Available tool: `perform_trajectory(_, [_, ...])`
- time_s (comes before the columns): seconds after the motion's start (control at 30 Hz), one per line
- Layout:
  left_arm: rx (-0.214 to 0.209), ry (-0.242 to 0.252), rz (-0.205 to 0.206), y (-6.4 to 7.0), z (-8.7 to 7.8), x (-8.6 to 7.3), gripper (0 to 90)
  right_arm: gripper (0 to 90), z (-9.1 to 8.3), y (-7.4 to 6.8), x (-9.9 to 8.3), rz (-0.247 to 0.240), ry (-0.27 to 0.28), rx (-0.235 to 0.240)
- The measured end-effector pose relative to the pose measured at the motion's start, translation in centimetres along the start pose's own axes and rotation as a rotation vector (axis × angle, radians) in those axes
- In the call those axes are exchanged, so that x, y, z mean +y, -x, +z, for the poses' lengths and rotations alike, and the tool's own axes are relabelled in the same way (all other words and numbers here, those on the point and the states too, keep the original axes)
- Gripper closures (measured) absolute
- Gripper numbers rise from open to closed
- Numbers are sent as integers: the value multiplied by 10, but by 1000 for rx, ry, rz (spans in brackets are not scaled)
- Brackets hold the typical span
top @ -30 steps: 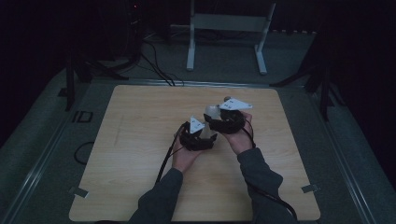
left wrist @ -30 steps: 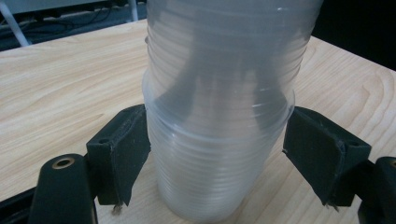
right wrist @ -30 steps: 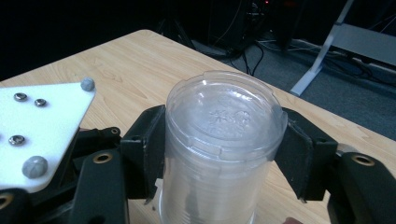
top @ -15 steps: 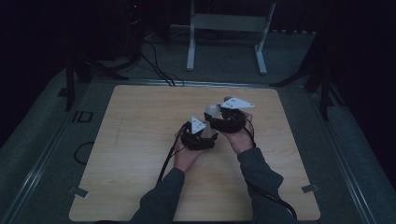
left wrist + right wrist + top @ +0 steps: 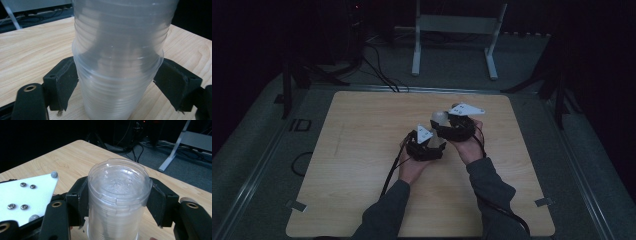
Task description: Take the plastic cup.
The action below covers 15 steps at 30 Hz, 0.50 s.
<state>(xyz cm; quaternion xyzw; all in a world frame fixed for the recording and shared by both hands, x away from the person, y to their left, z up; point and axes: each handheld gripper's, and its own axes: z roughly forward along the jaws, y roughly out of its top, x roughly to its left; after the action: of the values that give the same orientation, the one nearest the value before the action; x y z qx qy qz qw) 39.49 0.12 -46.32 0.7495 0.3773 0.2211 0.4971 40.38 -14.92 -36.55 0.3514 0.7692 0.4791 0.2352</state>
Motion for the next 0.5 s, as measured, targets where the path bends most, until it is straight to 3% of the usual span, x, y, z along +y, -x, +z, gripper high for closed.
perform_trajectory(0.5, [24, 19, 17, 1, -1, 1, 213, 394, 0, 0, 2, 13, 2, 9])
